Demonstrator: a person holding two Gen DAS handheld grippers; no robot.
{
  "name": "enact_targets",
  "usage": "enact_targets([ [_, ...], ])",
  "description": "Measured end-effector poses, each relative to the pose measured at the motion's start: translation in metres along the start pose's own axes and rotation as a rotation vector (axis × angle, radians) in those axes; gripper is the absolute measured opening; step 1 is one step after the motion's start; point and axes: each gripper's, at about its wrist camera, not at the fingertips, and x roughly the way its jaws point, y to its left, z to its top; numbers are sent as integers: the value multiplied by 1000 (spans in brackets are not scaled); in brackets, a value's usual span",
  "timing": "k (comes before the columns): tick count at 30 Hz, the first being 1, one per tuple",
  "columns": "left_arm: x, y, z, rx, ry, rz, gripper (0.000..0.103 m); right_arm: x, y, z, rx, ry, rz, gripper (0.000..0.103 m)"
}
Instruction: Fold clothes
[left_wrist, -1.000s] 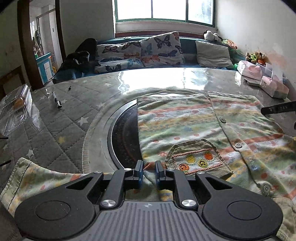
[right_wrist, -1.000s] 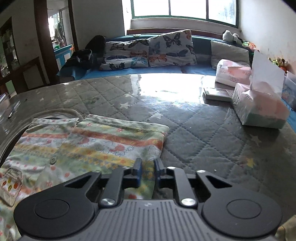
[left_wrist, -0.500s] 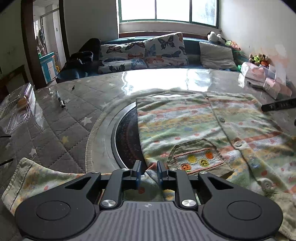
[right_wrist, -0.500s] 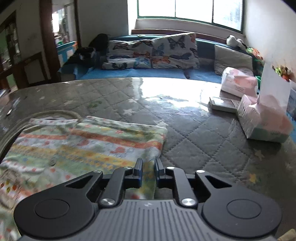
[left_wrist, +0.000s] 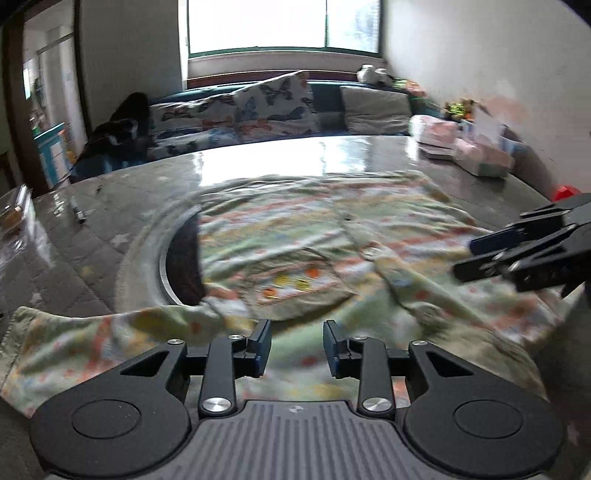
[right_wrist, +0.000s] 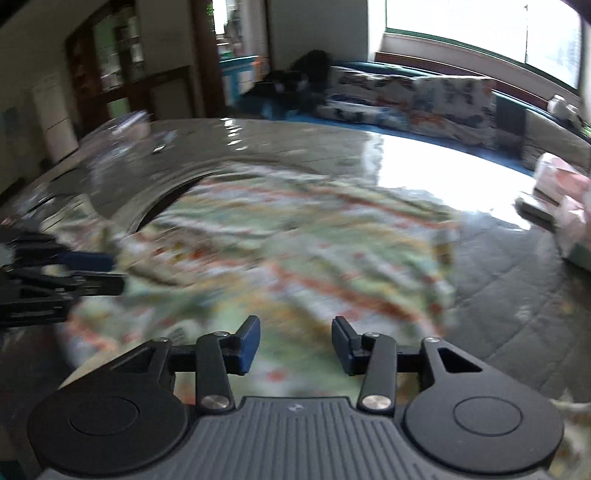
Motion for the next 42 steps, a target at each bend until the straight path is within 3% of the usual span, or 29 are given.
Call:
enact_targets([
  [6,-6,-23,-14,49,15,-61,36,-6,32,-22,-89,27,13,45],
  [11,-11,-29,-24,61,16,-62,38,-21,40,-24,-113,-14,-5,45],
  [14,-15,-25,-27,40,16,-61,39,-23,42,-24,-99,-40,10,45],
  [20,-27,-10,-29,-16,3,-45,40,-16,53,-32,-134,-5,35,45],
  [26,-30,5,-30,-59,-3,-26,41,-24,55,-27,-103,-52,49,46],
  [33,-39,15,-41,-97,-2,-46,42,-17,64,-29,-126,-33,77,46],
  [38,-50,34,-40,-158,-25,-7,42,-20,64,-23,-109,-64,87,46],
  [42,-55,57,-42,-218,-30,78,42,-10,70,-24,-118,-40,114,46],
])
